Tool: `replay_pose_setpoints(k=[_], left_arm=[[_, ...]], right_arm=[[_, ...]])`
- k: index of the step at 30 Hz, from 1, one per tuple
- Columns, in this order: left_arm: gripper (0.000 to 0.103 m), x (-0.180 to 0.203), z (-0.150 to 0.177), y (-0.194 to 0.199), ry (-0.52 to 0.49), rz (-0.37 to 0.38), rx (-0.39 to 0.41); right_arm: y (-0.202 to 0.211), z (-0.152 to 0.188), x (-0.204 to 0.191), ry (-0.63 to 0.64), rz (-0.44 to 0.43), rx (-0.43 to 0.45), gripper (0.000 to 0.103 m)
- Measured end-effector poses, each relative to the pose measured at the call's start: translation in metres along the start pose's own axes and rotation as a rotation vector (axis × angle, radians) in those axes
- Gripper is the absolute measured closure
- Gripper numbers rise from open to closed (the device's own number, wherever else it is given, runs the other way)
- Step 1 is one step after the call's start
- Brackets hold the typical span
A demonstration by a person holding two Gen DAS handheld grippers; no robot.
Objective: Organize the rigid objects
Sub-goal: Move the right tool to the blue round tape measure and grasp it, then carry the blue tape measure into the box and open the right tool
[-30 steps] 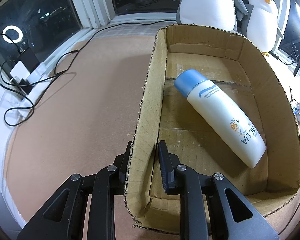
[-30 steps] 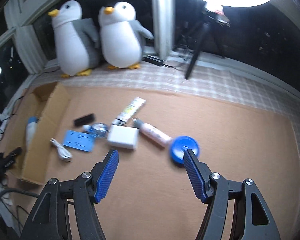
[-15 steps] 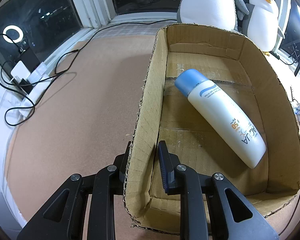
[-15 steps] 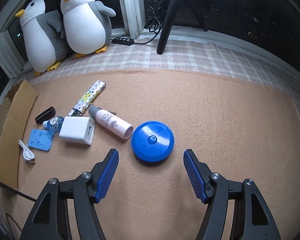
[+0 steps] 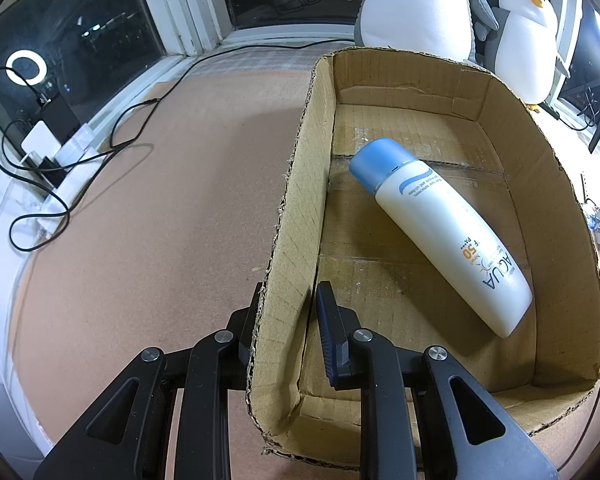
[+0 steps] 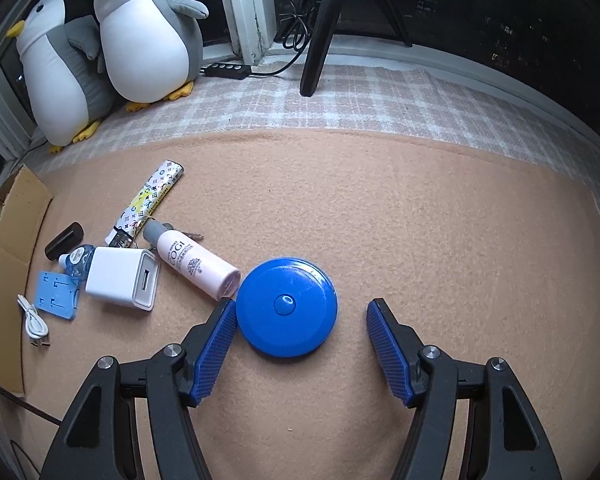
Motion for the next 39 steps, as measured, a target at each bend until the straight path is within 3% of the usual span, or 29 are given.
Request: replay_pose_setpoints(k=[3,10,21,39], left_arm=[[0.083,0.0,0.0,0.0,0.0,0.0,0.0],[0.083,0.0,0.0,0.0,0.0,0.0,0.0],[0.083,0.0,0.0,0.0,0.001,0.001,0.0],[0.083,0.0,-0.001,-0.001,-0.02,0.021,0.007]], right_arm=[[-0.002,-0.002,-0.003,0.017,0.013,-0.007,0.041],[-0.001,-0.002,-0.008,0.052,0.026,-0.013,0.057],[0.017,0.005,-0.006,0.048,0.028,0.026,0.057],[0.194,0.027,-0.003,0.055,0.022,0.237,0.057]])
Point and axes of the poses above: each gripper's, at about its wrist camera, not at the fingertips, and y roughly against the way its jaws point, x to its right, z to its underside, the point moved 1 cm from there along -y, roughly the way its jaws point
